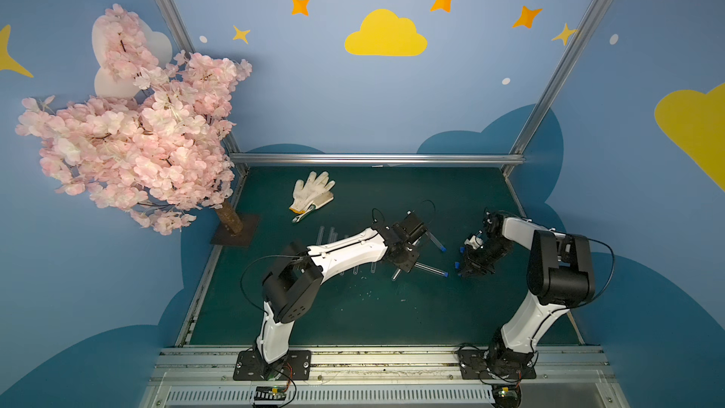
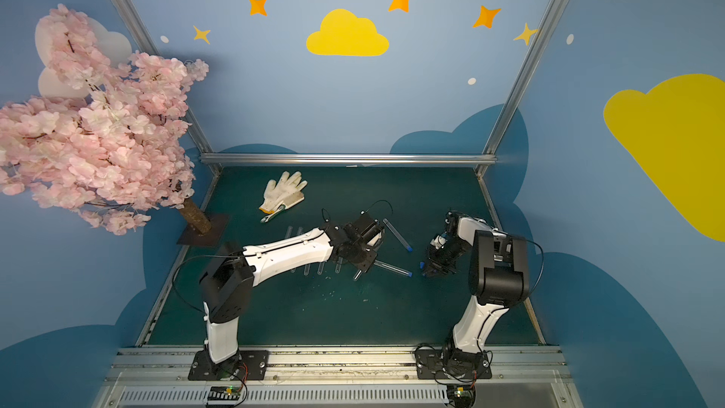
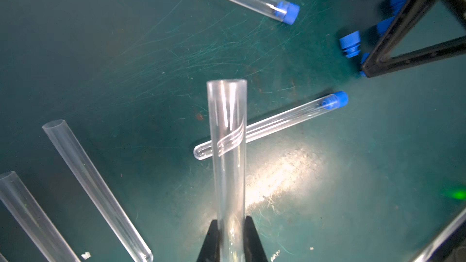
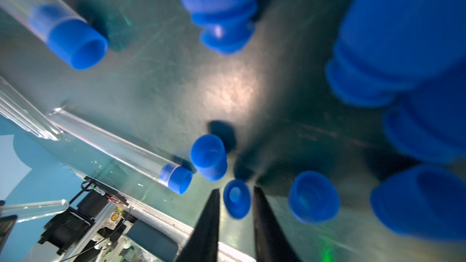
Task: Remove stoppers from test tubes
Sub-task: Place the stopper at the center of the board, then place the test tube at the center of the board.
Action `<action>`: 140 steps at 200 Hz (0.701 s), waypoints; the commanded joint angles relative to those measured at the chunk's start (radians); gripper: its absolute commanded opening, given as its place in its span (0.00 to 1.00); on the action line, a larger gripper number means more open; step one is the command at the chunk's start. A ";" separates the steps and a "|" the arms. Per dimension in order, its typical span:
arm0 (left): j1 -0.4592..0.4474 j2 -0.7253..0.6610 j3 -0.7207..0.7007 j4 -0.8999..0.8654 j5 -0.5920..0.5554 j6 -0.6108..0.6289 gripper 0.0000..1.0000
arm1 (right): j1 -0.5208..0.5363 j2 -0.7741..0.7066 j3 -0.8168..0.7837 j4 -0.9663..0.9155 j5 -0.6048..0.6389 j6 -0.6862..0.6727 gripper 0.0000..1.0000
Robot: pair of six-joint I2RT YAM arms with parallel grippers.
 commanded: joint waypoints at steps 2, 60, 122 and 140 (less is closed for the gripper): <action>0.017 0.038 0.068 -0.098 -0.040 -0.016 0.03 | -0.011 -0.022 0.009 0.000 0.028 -0.010 0.36; 0.050 0.109 0.149 -0.160 -0.045 -0.053 0.03 | -0.001 -0.152 0.039 -0.038 0.006 -0.083 0.57; 0.087 0.205 0.239 -0.200 -0.045 -0.078 0.04 | 0.061 -0.324 0.077 -0.117 -0.043 -0.095 0.69; 0.099 0.227 0.260 -0.225 -0.049 -0.073 0.04 | 0.101 -0.352 0.090 -0.130 -0.025 -0.097 0.71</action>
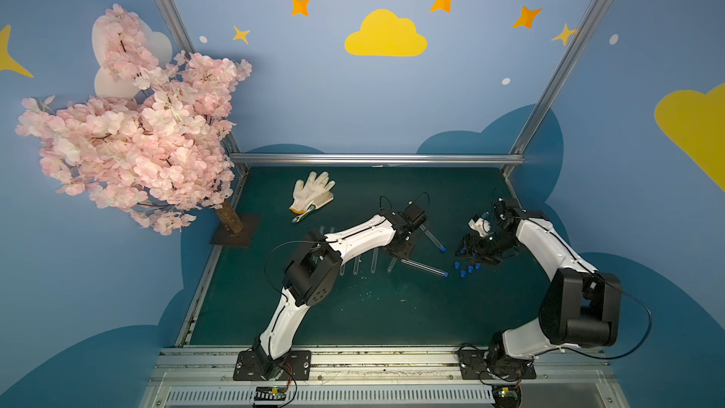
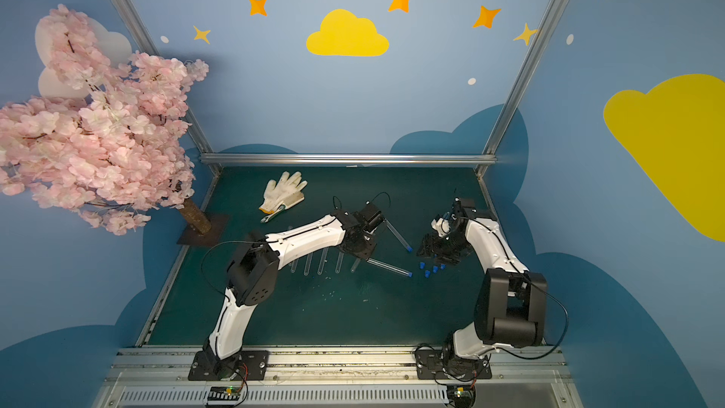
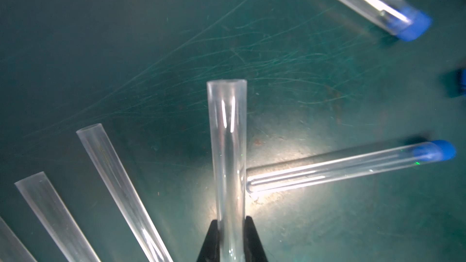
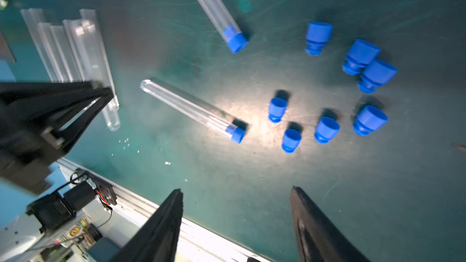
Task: Remove stoppers from test tubes
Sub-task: Place the test tube at the center of the board.
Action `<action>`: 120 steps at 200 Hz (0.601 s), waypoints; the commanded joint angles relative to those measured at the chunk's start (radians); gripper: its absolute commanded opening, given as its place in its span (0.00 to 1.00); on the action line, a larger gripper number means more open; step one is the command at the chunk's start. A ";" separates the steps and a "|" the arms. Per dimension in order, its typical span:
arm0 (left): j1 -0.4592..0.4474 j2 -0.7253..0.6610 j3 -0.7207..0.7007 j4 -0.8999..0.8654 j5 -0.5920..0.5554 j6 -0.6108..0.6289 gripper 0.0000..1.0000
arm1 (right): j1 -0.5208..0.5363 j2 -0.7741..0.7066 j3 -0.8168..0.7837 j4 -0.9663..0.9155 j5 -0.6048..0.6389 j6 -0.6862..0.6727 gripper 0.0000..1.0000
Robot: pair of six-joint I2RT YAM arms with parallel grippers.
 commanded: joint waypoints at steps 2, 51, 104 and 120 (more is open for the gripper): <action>0.019 0.026 0.036 -0.055 -0.004 -0.006 0.04 | 0.047 -0.041 0.033 -0.057 -0.007 -0.016 0.71; 0.049 0.052 0.047 -0.077 0.003 -0.044 0.04 | 0.076 -0.049 0.072 -0.063 -0.023 -0.012 0.73; 0.053 0.118 0.098 -0.114 -0.014 -0.132 0.05 | 0.075 -0.073 0.092 -0.057 -0.001 -0.008 0.73; 0.055 0.133 0.109 -0.125 -0.016 -0.145 0.05 | 0.073 -0.073 0.095 -0.058 -0.003 -0.009 0.73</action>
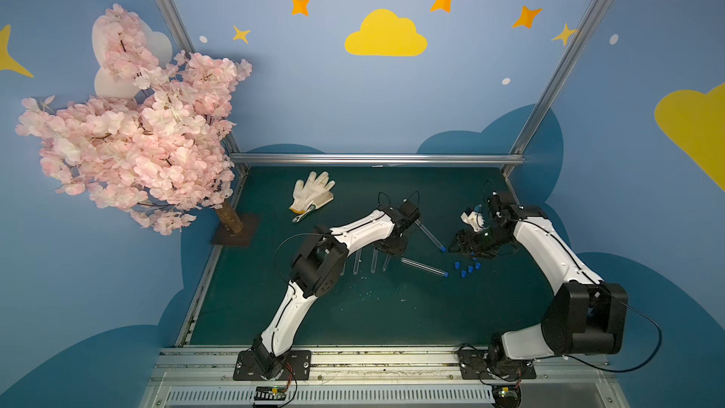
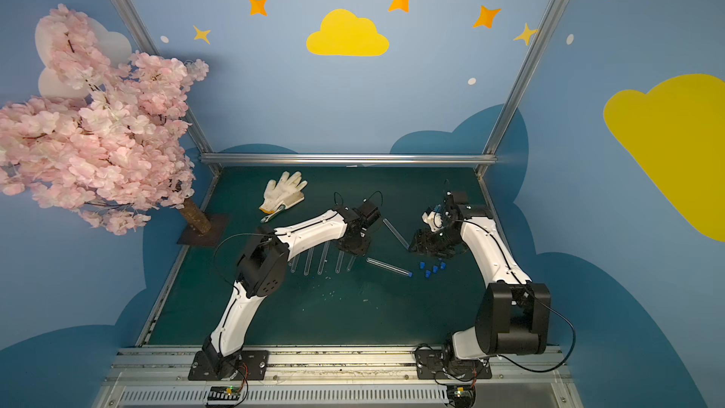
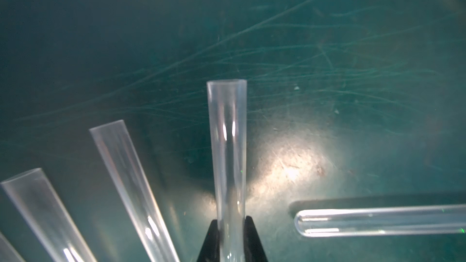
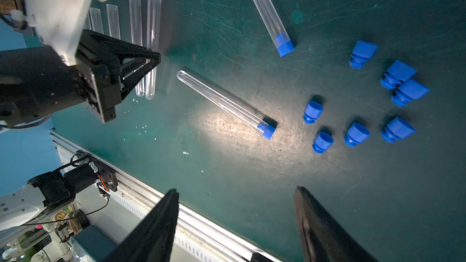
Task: Remove stoppers from test tubes
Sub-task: Place the test tube at the center of the board.
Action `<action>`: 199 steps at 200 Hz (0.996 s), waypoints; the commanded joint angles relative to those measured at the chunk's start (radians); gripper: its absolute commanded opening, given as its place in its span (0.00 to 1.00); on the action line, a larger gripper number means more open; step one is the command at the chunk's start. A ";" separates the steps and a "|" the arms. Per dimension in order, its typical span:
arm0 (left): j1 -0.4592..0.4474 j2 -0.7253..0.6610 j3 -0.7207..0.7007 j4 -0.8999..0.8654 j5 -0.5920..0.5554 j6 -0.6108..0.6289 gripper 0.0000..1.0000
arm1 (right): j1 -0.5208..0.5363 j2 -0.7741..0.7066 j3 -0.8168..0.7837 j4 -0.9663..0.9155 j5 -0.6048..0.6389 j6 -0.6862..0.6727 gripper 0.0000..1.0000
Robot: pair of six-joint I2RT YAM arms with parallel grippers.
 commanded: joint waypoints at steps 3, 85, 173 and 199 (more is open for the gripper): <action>0.005 0.029 0.031 -0.050 -0.014 -0.048 0.06 | 0.000 -0.032 0.037 -0.022 0.008 -0.009 0.73; 0.007 0.006 0.039 -0.067 -0.022 -0.004 0.31 | -0.025 -0.025 0.086 -0.036 -0.008 -0.008 0.76; -0.051 -0.165 -0.041 -0.017 -0.020 0.267 0.49 | -0.073 -0.029 0.078 -0.040 -0.085 -0.005 0.80; -0.074 -0.230 -0.120 0.113 0.103 0.449 0.55 | -0.117 -0.013 0.057 -0.030 -0.156 0.007 0.80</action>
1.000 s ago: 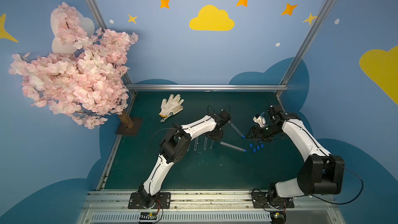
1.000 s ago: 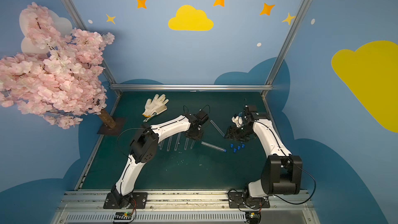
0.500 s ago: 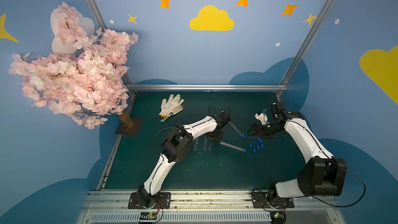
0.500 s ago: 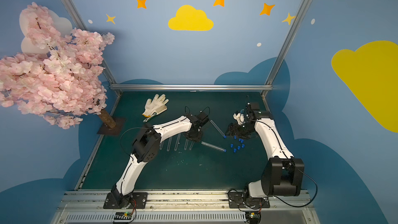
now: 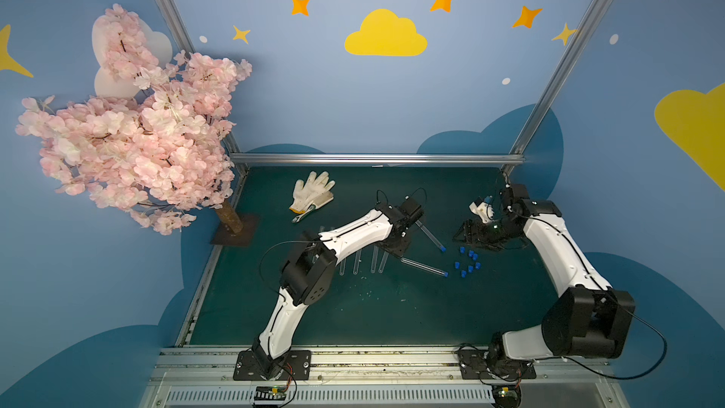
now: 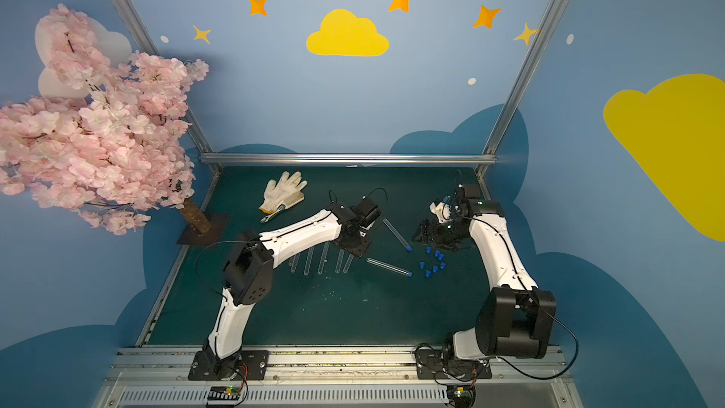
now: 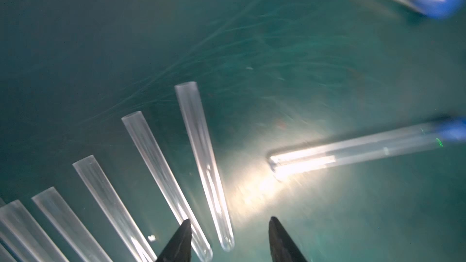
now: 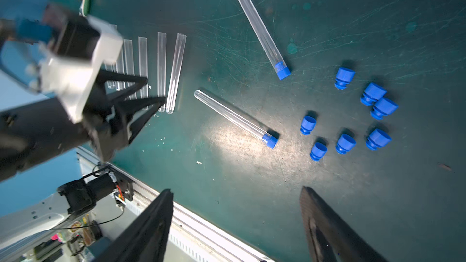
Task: Remove stoppers from test tubes
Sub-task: Place the test tube at the center of the board.
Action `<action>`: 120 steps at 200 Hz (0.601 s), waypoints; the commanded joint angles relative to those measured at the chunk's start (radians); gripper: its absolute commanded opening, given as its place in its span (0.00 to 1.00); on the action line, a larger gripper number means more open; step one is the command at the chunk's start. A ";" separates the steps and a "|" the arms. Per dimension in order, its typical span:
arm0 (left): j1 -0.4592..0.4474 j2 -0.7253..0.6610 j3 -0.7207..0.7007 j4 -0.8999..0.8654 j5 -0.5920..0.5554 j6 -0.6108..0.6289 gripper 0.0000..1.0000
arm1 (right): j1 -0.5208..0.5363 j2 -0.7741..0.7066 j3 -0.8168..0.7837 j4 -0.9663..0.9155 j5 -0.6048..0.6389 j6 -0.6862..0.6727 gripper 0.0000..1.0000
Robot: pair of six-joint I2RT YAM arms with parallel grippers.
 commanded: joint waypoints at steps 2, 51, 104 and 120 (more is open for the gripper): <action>-0.024 -0.058 -0.052 0.118 0.114 0.223 0.56 | -0.038 0.000 -0.024 -0.003 -0.091 0.008 0.80; -0.041 0.072 0.126 0.067 0.299 0.389 0.72 | -0.178 0.003 -0.101 0.019 -0.206 0.038 0.79; -0.061 0.252 0.335 -0.036 0.309 0.496 0.79 | -0.253 -0.013 -0.118 -0.010 -0.213 0.031 0.80; -0.059 0.268 0.339 -0.025 0.295 0.509 0.79 | -0.264 -0.016 -0.109 -0.026 -0.209 0.025 0.80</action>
